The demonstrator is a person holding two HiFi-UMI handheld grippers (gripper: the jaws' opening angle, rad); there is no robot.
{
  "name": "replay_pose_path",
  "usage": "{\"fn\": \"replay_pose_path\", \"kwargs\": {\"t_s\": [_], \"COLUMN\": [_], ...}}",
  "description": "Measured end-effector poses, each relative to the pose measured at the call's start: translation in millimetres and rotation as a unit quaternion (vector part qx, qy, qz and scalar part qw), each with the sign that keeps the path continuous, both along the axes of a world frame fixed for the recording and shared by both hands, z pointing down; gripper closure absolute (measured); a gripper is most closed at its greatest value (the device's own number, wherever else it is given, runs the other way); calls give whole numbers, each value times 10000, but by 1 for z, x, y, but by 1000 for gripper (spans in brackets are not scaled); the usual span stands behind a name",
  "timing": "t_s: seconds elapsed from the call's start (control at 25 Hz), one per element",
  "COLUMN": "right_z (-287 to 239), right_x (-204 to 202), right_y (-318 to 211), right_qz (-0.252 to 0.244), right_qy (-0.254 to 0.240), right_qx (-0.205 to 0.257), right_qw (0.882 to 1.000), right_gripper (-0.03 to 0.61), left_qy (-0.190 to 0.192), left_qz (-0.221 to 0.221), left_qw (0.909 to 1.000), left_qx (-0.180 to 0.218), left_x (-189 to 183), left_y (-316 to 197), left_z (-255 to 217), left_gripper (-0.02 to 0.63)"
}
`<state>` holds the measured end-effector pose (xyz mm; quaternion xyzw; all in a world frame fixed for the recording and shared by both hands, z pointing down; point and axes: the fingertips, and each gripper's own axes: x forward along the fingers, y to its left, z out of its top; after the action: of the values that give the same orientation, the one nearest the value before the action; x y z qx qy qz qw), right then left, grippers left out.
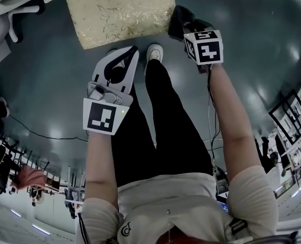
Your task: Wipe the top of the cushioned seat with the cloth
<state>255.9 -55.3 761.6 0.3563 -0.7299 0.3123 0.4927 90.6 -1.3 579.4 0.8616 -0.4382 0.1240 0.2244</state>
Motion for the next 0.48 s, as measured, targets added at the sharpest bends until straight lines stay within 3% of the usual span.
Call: {"fn": "replay_pose_path", "kwargs": {"t_s": [0.16, 0.32, 0.48], "right_z": [-24, -61, -112], "right_x": [-15, -39, -68], "right_y": [2, 6, 13], "right_qz": [-9, 36, -59], "right_qy": [-168, -520, -887], "right_qx": [159, 370, 605], "right_qw": [9997, 9980, 9942], "right_gripper": [500, 500, 500], "left_qy": [-40, -363, -91], "left_qz": [123, 416, -75], "left_qw": [9998, 9975, 9985], "left_qx": [166, 438, 544], "left_x": [-9, -26, -54], "left_y": [3, 6, 6], "left_z": [-14, -36, -78], "left_gripper": [601, 601, 601]}}
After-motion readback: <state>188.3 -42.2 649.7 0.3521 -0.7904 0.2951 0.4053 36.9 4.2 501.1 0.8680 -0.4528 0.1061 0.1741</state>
